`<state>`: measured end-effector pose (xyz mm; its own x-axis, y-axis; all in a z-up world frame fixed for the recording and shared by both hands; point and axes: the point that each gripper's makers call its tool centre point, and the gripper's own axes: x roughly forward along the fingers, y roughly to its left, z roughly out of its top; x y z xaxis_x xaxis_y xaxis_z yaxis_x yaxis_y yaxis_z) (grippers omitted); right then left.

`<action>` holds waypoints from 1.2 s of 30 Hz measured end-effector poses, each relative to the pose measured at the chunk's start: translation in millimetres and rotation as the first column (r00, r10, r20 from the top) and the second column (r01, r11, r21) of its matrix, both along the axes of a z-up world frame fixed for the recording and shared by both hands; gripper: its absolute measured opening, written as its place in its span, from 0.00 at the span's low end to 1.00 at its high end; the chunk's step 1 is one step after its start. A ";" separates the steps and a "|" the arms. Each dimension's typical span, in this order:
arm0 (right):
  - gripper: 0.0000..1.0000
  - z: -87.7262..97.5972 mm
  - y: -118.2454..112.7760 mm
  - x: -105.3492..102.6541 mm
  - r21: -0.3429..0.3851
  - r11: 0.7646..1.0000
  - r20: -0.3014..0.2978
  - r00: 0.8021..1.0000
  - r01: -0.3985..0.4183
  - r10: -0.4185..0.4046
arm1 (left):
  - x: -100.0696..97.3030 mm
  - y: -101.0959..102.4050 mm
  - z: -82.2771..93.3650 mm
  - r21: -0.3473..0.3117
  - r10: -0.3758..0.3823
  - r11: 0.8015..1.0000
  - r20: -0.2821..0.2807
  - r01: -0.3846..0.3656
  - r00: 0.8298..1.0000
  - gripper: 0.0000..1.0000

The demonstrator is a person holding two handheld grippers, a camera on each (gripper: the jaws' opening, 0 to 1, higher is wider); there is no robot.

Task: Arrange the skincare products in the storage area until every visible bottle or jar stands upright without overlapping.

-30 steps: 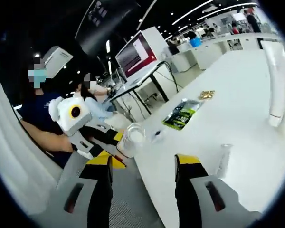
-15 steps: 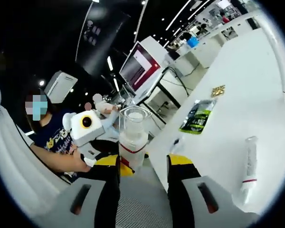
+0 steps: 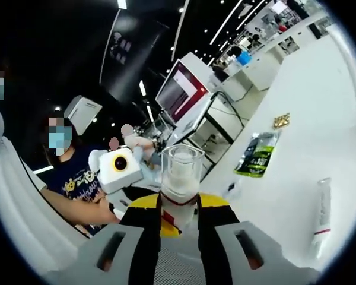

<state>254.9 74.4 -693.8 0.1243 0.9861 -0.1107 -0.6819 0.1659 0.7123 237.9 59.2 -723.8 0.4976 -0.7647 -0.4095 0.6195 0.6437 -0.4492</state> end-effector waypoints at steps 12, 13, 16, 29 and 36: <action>0.20 4.6 -0.3 -7.1 -0.010 0.999 0.033 0.998 -0.047 0.047 | -7.0 -5.5 1.8 -0.024 -0.046 0.999 -0.008 0.046 0.999 0.20; 0.19 4.2 -0.5 -7.2 -0.018 0.999 0.037 0.998 -0.045 0.046 | -7.0 -6.1 0.9 -0.014 -0.048 0.999 -0.001 0.048 0.999 0.20; 0.19 2.5 -1.1 -5.9 -0.031 0.999 0.048 0.998 -0.039 0.040 | -6.0 -6.4 -0.6 0.007 -0.045 0.999 0.016 0.045 0.999 0.21; 0.19 -3.0 -23.7 33.3 -0.172 0.982 0.246 0.969 0.074 -0.029 | 5.4 6.1 -29.9 0.219 0.012 0.975 0.049 -0.022 0.999 0.37; 0.20 -19.0 -48.7 59.8 -0.268 0.952 0.325 0.944 0.146 -0.053 | 5.7 15.0 -53.9 0.377 -0.002 0.926 0.044 -0.015 0.999 0.37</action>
<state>314.8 25.7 -712.8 0.2941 0.8989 -0.3247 -0.8301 0.4086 0.3794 243.6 74.3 -777.7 0.5255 -0.5542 -0.6455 0.6277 0.7647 -0.1454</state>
